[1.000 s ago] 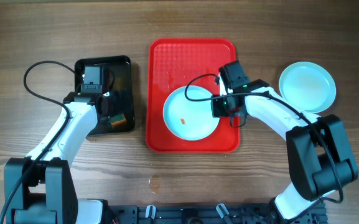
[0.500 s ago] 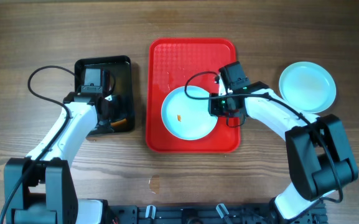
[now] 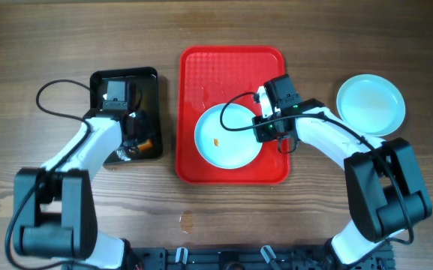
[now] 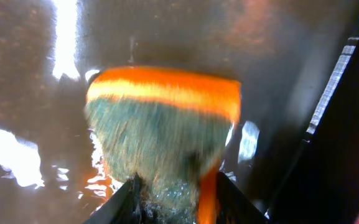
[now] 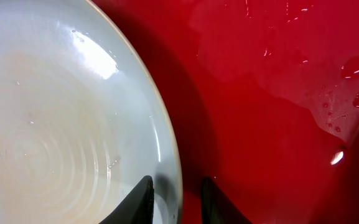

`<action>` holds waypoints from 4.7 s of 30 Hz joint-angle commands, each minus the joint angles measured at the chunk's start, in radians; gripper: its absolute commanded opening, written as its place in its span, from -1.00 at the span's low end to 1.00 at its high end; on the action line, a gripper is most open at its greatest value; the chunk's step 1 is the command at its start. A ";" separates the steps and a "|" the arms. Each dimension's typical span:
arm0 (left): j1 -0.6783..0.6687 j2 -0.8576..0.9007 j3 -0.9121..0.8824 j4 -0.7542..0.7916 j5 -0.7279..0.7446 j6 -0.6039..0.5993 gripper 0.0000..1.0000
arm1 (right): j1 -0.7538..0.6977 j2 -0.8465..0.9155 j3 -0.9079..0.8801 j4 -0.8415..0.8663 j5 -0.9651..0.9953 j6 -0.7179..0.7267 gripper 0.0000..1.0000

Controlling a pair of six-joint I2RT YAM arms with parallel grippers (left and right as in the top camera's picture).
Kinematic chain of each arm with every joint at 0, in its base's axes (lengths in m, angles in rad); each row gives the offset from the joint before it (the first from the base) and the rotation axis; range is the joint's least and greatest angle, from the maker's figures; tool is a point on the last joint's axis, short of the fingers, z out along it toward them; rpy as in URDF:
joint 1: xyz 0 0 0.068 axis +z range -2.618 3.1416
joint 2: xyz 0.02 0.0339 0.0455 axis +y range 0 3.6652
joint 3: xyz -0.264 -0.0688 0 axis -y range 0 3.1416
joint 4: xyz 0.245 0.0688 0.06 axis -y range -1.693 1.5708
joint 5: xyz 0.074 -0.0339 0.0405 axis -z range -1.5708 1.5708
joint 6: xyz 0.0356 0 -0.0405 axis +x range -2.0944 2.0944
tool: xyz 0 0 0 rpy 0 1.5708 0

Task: Clean dirty plates on tray and stack at the side
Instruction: 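Grasp the sponge in the black tray with the left gripper, then move the sponge in the left gripper toward the held plate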

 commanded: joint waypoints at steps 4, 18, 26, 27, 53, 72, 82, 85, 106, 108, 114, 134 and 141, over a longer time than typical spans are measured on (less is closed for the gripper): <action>0.004 0.090 0.004 -0.007 -0.028 -0.006 -0.92 | -0.004 0.008 -0.009 -0.022 0.019 -0.016 -0.49; 0.004 -0.092 0.081 -0.195 -0.093 0.061 0.01 | -0.004 0.008 -0.009 -0.027 0.019 0.005 -0.50; 0.003 -0.034 -0.059 0.019 -0.039 0.059 -0.15 | -0.004 0.008 -0.009 -0.027 0.019 0.005 -0.50; 0.003 -0.026 -0.073 0.045 -0.008 0.060 -0.26 | -0.004 0.008 -0.009 -0.027 0.018 0.006 -0.50; 0.035 -0.104 -0.067 -0.026 -0.047 0.126 -0.03 | -0.004 0.008 -0.009 -0.029 0.000 0.012 -0.52; 0.037 -0.230 0.040 -0.171 -0.037 0.138 -0.92 | -0.004 0.008 -0.009 -0.023 0.000 0.008 -0.53; 0.037 -0.180 -0.002 -0.141 -0.039 0.137 0.11 | -0.004 0.008 -0.009 -0.020 0.000 0.008 -0.51; 0.037 -0.144 -0.024 -0.115 -0.039 0.137 0.06 | -0.004 0.008 -0.009 -0.021 0.000 0.009 -0.53; 0.031 -0.210 0.116 -0.245 -0.035 0.141 -0.92 | -0.004 0.008 -0.009 -0.024 0.000 0.011 -0.52; 0.029 -0.249 0.117 -0.248 -0.011 0.140 -0.92 | -0.004 0.008 -0.009 -0.024 -0.001 0.012 -0.52; -0.037 -0.268 0.117 -0.251 0.155 0.132 -0.92 | -0.004 0.008 -0.009 -0.029 0.000 0.013 -0.53; -0.527 0.010 0.116 0.135 0.201 -0.163 -0.92 | -0.004 0.009 -0.009 -0.027 0.026 0.127 -0.81; -0.521 0.150 0.116 0.142 0.193 -0.142 -0.92 | -0.004 0.009 -0.009 -0.047 -0.014 0.167 -0.91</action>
